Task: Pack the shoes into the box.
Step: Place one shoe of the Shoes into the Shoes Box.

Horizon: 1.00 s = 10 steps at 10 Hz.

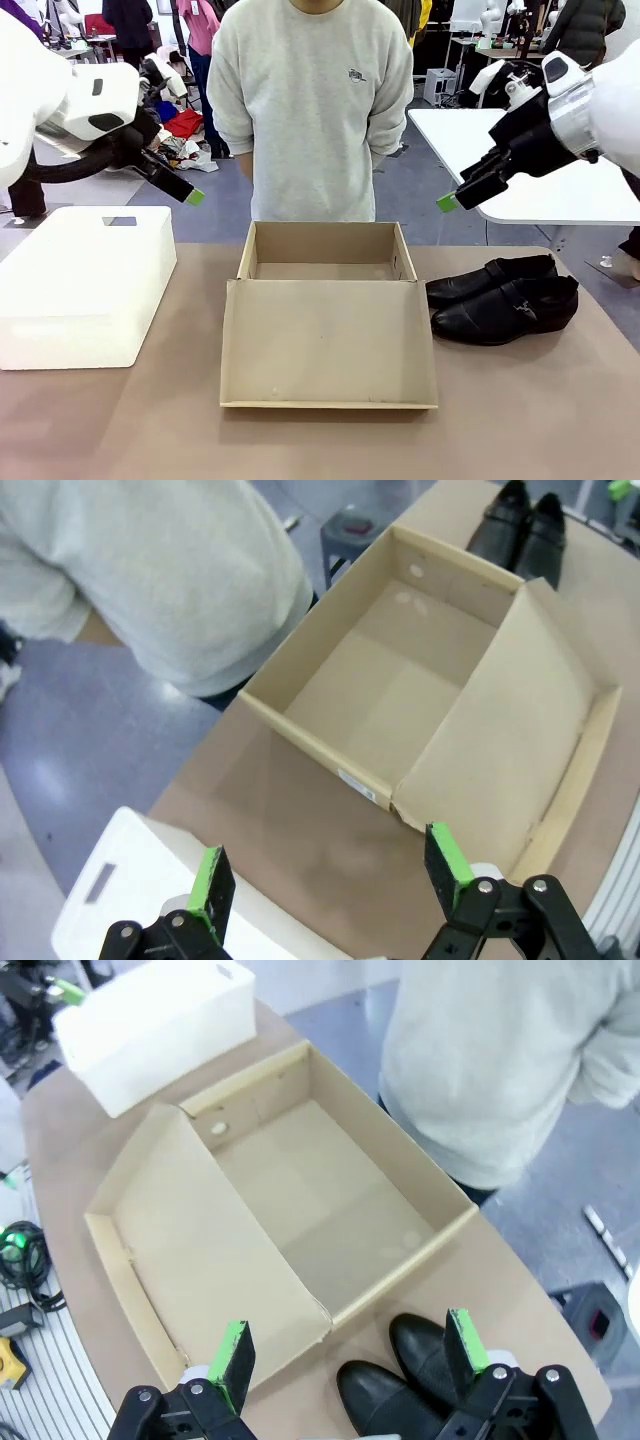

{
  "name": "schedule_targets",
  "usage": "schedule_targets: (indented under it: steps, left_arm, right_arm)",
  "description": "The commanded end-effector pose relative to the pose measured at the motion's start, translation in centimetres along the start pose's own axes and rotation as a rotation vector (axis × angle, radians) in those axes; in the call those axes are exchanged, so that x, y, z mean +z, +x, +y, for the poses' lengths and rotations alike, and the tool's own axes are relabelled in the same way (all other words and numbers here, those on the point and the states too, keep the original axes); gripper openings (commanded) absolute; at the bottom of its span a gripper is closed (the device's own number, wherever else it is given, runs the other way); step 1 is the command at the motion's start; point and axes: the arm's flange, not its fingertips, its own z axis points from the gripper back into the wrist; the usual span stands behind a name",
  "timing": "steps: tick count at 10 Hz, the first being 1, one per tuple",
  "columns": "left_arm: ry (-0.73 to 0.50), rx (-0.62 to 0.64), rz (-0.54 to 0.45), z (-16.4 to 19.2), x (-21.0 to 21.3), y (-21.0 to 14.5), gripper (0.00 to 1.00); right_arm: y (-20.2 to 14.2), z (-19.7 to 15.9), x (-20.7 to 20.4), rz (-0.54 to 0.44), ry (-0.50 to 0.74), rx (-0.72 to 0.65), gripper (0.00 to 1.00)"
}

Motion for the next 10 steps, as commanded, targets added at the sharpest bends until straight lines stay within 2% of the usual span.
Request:
schedule_targets:
  steps: [1, 6, 8, 9, 10]
  left_arm:
    - [-0.055, -0.095, -0.067, 0.7, -0.1, -0.4, 1.00]
    - [-0.154, -0.121, -0.156, 1.1, 0.8, -0.5, 1.00]
    - [-0.150, -0.110, -0.149, 1.2, 0.7, -0.9, 1.00]
    - [-0.124, -0.105, -0.129, 0.7, 1.0, -0.2, 1.00]
    - [-0.124, -0.105, -0.129, 0.7, 1.0, -0.2, 1.00]
  right_arm:
    - [-0.3, -1.0, -0.2, -0.067, 0.100, 0.065, 1.00]
    - [-0.5, -1.2, -0.2, -0.131, 0.170, 0.139, 1.00]
    - [-0.4, -1.1, -0.4, -0.115, 0.162, 0.127, 1.00]
    - [-0.4, -0.9, -0.4, -0.108, 0.113, 0.077, 1.00]
    - [-0.7, -0.2, 0.0, -0.108, 0.152, 0.117, 1.00]
